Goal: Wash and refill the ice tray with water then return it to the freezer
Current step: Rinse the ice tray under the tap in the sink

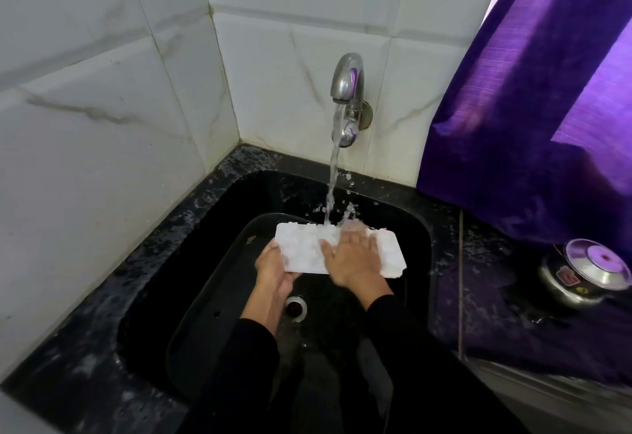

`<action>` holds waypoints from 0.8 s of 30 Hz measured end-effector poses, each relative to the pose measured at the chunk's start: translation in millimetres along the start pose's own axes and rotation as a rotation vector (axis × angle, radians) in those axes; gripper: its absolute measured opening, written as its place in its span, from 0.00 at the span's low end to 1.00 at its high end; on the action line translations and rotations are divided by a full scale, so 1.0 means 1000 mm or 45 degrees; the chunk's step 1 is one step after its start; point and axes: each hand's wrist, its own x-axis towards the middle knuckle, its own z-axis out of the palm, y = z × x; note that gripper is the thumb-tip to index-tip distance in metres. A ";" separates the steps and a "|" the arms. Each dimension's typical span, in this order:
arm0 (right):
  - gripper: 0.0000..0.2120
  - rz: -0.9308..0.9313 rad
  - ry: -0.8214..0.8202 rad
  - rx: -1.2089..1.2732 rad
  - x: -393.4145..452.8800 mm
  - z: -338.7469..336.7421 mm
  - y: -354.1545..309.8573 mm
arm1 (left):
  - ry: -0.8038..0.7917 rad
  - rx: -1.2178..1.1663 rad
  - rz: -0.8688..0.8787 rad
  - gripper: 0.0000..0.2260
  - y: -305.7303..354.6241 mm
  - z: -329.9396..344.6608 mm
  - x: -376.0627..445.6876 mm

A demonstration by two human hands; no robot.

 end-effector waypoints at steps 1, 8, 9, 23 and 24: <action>0.38 -0.062 -0.046 0.041 -0.001 0.000 -0.007 | 0.003 0.002 -0.017 0.13 -0.001 0.003 -0.003; 0.55 -0.086 -0.222 -0.191 -0.016 -0.025 0.032 | 0.025 0.056 -0.126 0.16 0.023 -0.026 0.005; 0.51 -0.056 -0.198 -0.115 -0.019 -0.028 0.037 | 0.025 0.088 -0.151 0.16 0.025 -0.031 0.006; 0.23 0.178 0.245 0.662 -0.038 -0.044 0.067 | -0.083 0.802 -0.116 0.44 0.017 -0.056 -0.015; 0.25 0.198 0.283 0.719 -0.039 -0.042 0.068 | -0.091 0.796 -0.067 0.43 0.016 -0.054 -0.015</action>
